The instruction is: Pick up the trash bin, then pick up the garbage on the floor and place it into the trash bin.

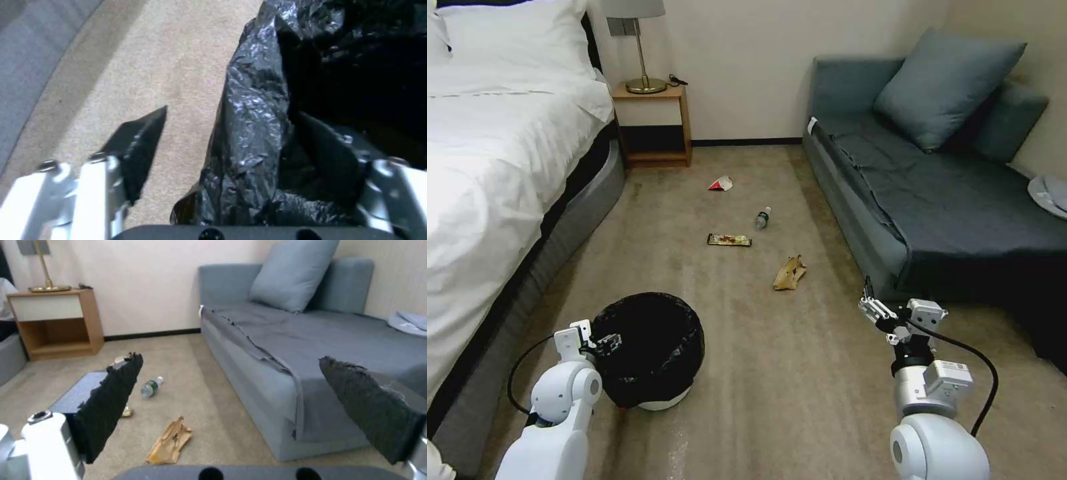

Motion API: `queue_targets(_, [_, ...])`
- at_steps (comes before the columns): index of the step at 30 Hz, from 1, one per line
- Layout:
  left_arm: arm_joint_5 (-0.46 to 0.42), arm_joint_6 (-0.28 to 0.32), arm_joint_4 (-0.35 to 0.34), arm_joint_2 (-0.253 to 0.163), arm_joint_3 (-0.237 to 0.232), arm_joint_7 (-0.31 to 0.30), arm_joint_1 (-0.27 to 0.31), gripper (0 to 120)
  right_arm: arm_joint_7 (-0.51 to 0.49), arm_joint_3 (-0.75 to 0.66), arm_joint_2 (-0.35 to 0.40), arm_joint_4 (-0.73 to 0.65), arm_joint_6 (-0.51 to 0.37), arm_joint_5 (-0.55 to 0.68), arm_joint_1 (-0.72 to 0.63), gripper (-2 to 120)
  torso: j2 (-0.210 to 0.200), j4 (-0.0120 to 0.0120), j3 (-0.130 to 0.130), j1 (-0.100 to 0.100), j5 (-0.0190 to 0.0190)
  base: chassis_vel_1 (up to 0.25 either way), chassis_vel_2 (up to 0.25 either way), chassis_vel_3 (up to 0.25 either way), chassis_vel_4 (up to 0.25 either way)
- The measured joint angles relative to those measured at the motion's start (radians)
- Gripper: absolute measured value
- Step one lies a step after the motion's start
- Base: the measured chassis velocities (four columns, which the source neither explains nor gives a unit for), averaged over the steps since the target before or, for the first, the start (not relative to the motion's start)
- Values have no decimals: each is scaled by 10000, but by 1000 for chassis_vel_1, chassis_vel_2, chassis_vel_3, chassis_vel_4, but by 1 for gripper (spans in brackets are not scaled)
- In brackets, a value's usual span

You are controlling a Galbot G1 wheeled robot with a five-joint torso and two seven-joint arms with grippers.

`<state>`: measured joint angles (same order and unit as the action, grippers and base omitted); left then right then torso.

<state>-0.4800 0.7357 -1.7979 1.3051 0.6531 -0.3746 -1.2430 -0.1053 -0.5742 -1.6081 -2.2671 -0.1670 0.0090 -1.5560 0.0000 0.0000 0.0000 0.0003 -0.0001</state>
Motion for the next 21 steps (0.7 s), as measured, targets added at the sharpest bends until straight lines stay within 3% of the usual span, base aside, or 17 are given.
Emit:
queue_targets(4, [-87,0,-53,30,12,23,-39,55,0,14,0,-57,11,-36,-73,100,0,0,0,0,1,0,0,0,0])
queue_targets(10, [-180,-2,-42,33,29,24,-41,39,0,46,0,-65,18,-85,-99,100,0,0,0,0,2,0,0,0,0])
queue_targets(14, [-327,-48,57,9,75,26,-40,19,0,78,0,-65,24,-110,-92,100,0,1,-1,0,5,0,0,0,0])
queue_targets(21, [-530,-53,98,-37,93,36,-36,7,5,94,0,-42,37,-125,-47,100,1,0,-2,-1,4,0,0,0,0])
